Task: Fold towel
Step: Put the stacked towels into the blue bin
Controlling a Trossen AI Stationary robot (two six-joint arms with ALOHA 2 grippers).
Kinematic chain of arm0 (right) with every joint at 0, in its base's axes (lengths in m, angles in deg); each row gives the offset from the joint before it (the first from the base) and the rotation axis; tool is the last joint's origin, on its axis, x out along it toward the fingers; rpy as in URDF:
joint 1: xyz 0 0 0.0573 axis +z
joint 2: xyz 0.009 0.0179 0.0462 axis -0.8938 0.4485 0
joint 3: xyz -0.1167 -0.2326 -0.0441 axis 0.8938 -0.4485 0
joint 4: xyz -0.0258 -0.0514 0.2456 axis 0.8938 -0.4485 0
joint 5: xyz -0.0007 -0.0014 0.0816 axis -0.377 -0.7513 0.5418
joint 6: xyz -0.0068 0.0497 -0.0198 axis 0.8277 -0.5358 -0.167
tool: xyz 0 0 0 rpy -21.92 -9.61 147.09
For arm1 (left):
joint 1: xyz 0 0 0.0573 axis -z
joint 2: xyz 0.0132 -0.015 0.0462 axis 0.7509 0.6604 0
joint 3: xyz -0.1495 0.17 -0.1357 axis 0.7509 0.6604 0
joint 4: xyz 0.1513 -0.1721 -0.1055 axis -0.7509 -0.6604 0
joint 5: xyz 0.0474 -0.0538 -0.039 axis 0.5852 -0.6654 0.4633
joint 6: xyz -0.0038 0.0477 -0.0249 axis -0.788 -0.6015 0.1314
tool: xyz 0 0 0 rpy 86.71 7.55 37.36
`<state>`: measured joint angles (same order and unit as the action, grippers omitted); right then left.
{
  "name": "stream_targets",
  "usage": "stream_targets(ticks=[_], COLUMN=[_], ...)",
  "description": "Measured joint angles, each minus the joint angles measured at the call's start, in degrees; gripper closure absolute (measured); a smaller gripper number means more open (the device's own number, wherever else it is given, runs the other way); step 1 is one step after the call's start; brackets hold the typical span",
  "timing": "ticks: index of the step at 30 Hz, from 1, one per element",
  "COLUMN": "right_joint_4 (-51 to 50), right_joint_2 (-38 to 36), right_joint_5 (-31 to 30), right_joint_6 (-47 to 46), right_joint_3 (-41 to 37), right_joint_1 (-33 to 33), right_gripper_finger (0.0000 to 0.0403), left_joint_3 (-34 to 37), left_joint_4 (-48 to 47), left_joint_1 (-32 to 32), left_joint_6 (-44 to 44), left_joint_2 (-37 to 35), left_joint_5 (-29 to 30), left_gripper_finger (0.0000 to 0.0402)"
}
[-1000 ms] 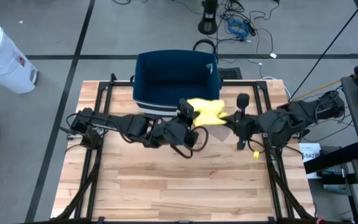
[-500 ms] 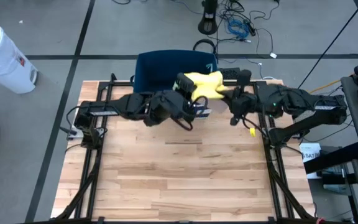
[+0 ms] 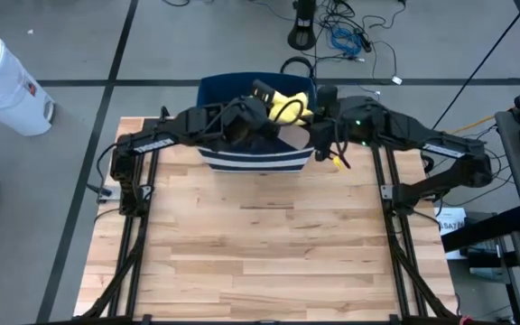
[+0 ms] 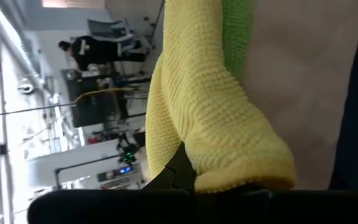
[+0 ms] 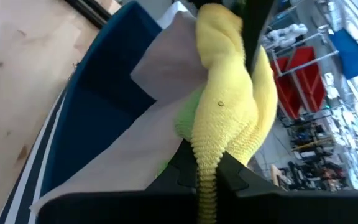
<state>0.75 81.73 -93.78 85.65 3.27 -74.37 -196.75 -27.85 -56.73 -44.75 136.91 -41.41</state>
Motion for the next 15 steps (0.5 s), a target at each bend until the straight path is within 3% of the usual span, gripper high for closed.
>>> stream_targets(ticks=[11,15], right_joint_4=[1.11,1.23], right_joint_2=[2.35,3.88], right_joint_5=[13.71,15.93], right_joint_6=[5.72,5.66], right_joint_3=[0.02,0.02], right_joint_1=[-6.48,-8.93], right_gripper_finger=[0.0402,0.0402], left_joint_3=[-0.02,0.01], left_joint_4=[-2.91,-5.28], left_joint_1=[-4.94,-7.42], left_joint_6=[2.99,4.83], left_joint_2=[-0.17,-0.17], left_joint_5=[-11.17,-14.96], left_gripper_finger=[0.0389,0.0389])
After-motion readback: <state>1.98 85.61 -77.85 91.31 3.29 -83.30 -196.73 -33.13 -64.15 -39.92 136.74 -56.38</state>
